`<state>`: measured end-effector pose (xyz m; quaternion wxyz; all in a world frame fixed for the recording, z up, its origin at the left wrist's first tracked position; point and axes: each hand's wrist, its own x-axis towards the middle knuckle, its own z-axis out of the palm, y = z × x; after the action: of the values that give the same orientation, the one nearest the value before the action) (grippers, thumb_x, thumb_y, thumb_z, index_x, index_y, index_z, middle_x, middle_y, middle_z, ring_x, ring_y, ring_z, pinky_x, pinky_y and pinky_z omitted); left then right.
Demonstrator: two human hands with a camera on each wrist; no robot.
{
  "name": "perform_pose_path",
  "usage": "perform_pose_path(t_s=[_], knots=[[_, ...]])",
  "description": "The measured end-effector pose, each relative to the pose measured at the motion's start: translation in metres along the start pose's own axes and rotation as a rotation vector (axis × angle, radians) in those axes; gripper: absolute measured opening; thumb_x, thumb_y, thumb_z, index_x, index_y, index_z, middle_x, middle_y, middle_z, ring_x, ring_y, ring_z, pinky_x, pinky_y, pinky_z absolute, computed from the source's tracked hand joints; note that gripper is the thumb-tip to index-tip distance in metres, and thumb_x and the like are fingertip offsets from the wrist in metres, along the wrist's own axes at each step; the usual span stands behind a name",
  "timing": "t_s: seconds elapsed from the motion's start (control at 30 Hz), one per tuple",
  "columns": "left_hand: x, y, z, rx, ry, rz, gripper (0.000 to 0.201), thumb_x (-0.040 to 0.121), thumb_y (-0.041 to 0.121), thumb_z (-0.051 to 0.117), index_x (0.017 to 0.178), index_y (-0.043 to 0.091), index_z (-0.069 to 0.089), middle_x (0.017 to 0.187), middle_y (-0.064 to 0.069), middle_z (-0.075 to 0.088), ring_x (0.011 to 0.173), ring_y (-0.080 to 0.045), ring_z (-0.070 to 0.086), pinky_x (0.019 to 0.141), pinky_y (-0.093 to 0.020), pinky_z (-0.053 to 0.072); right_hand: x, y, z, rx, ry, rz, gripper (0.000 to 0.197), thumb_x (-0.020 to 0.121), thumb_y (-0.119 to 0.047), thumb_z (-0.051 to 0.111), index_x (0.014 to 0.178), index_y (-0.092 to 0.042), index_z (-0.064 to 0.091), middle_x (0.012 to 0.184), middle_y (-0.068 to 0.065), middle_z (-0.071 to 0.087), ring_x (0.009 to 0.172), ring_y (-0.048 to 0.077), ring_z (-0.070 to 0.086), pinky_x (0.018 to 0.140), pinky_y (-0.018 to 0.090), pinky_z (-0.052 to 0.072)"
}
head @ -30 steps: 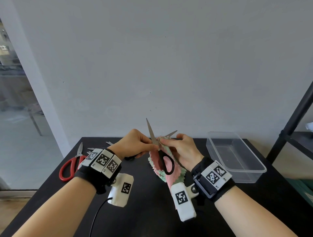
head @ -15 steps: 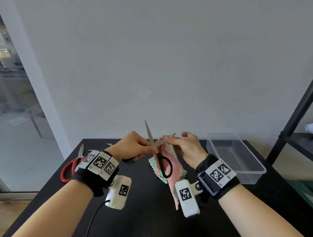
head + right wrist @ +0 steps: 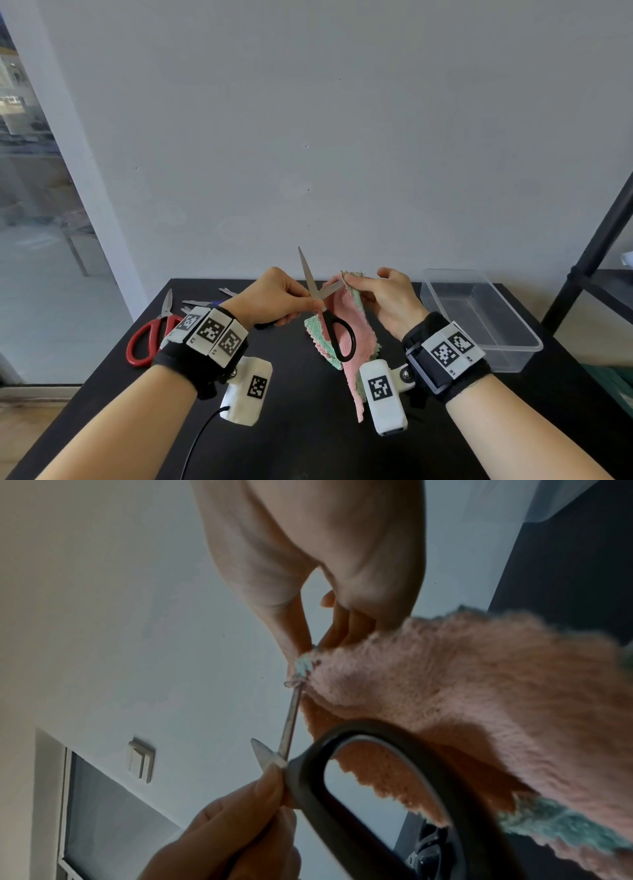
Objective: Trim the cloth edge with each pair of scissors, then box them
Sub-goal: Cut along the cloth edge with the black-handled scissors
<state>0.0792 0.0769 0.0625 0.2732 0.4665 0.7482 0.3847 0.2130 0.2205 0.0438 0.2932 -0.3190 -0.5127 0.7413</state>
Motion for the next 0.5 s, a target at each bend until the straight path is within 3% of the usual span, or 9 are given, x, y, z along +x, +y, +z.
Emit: perform_pose_path(t_s=[0.07, 0.13, 0.2, 0.33, 0.5], knots=[[0.0012, 0.0001, 0.0016, -0.004, -0.001, 0.005, 0.022, 0.081, 0.026, 0.074, 0.059, 0.021, 0.074, 0.039, 0.003, 0.049, 0.034, -0.011, 0.038, 0.043, -0.018, 0.036, -0.0009, -0.0002, -0.0002, 0.028, -0.003, 0.006, 0.078, 0.079, 0.006, 0.071, 0.142, 0.002, 0.026, 0.106, 0.017, 0.058, 0.088, 0.022, 0.060, 0.074, 0.032, 0.051], [0.0026, -0.0004, 0.0027, -0.013, 0.000, 0.002, 0.027, 0.081, 0.026, 0.074, 0.054, 0.025, 0.072, 0.039, 0.003, 0.049, 0.034, -0.010, 0.038, 0.044, -0.019, 0.036, -0.0007, 0.0002, -0.0005, 0.042, 0.002, 0.008, 0.080, 0.079, 0.007, 0.071, 0.143, 0.002, 0.024, 0.102, 0.014, 0.057, 0.090, 0.023, 0.060, 0.076, 0.033, 0.051], [0.0030, -0.0009, 0.0036, -0.019, -0.006, -0.005, 0.025, 0.081, 0.026, 0.074, 0.056, 0.024, 0.072, 0.039, 0.003, 0.049, 0.035, -0.011, 0.038, 0.045, -0.019, 0.037, -0.0010, 0.0006, -0.0008, 0.039, 0.005, 0.009, 0.078, 0.080, 0.007, 0.070, 0.143, 0.001, 0.024, 0.105, 0.016, 0.057, 0.091, 0.025, 0.060, 0.080, 0.036, 0.052], [0.0021, -0.0024, 0.0042, -0.030, -0.010, -0.007, 0.022, 0.081, 0.025, 0.074, 0.060, 0.020, 0.074, 0.040, 0.003, 0.050, 0.035, -0.010, 0.039, 0.043, -0.019, 0.037, -0.0023, 0.0010, -0.0006, 0.018, 0.016, -0.001, 0.068, 0.082, 0.008, 0.067, 0.138, 0.001, 0.028, 0.119, 0.024, 0.055, 0.085, 0.023, 0.060, 0.074, 0.033, 0.052], [0.0011, -0.0031, 0.0042, -0.033, -0.008, -0.015, 0.031, 0.082, 0.025, 0.074, 0.051, 0.024, 0.071, 0.039, 0.004, 0.049, 0.034, -0.009, 0.038, 0.043, -0.018, 0.036, 0.0022, 0.0048, -0.0002, -0.034, 0.031, -0.012, 0.061, 0.082, 0.004, 0.069, 0.131, -0.001, 0.034, 0.111, 0.020, 0.057, 0.097, 0.028, 0.060, 0.089, 0.041, 0.051]])
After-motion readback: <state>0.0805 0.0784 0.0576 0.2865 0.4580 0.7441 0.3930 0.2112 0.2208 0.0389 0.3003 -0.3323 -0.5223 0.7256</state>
